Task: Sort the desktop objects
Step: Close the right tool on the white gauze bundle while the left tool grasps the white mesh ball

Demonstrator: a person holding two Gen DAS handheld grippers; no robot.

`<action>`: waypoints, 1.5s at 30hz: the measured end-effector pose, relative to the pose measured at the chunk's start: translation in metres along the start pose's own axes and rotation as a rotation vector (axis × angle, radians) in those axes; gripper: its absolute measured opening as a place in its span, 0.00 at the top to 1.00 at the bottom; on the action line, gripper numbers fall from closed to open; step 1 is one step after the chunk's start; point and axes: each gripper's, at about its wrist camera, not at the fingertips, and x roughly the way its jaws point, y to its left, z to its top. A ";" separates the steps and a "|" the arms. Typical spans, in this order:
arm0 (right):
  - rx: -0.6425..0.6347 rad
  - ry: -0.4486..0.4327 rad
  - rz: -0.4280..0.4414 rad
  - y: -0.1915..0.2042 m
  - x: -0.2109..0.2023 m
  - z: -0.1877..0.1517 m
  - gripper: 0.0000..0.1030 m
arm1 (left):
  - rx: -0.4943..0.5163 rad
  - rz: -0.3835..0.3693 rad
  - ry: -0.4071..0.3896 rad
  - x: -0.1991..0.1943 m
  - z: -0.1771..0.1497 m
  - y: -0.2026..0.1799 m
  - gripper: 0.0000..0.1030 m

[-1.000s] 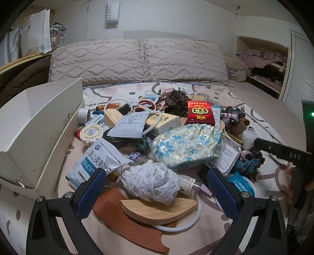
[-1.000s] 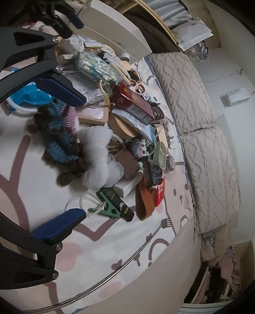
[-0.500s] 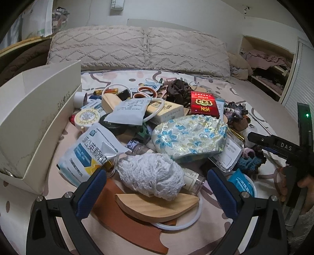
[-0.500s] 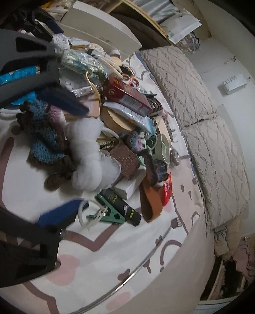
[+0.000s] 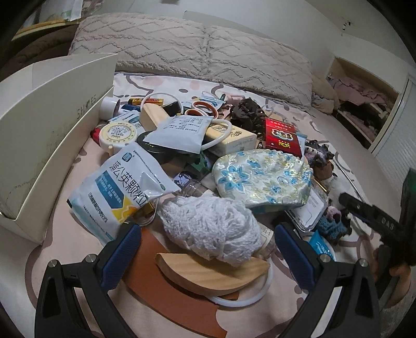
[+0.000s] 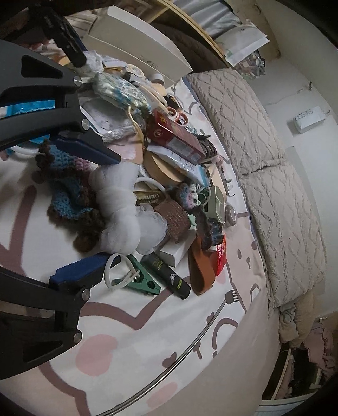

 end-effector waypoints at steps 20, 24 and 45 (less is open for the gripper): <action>0.037 -0.015 0.064 0.000 -0.013 -0.005 0.33 | -0.056 -0.105 0.033 0.010 0.006 0.013 0.25; 0.039 -0.024 0.067 0.000 -0.016 -0.005 0.33 | -0.018 -0.087 0.043 0.012 0.004 0.008 0.29; 0.043 -0.124 0.103 -0.003 -0.047 0.004 0.33 | 0.080 -0.089 -0.096 -0.042 -0.002 -0.012 0.32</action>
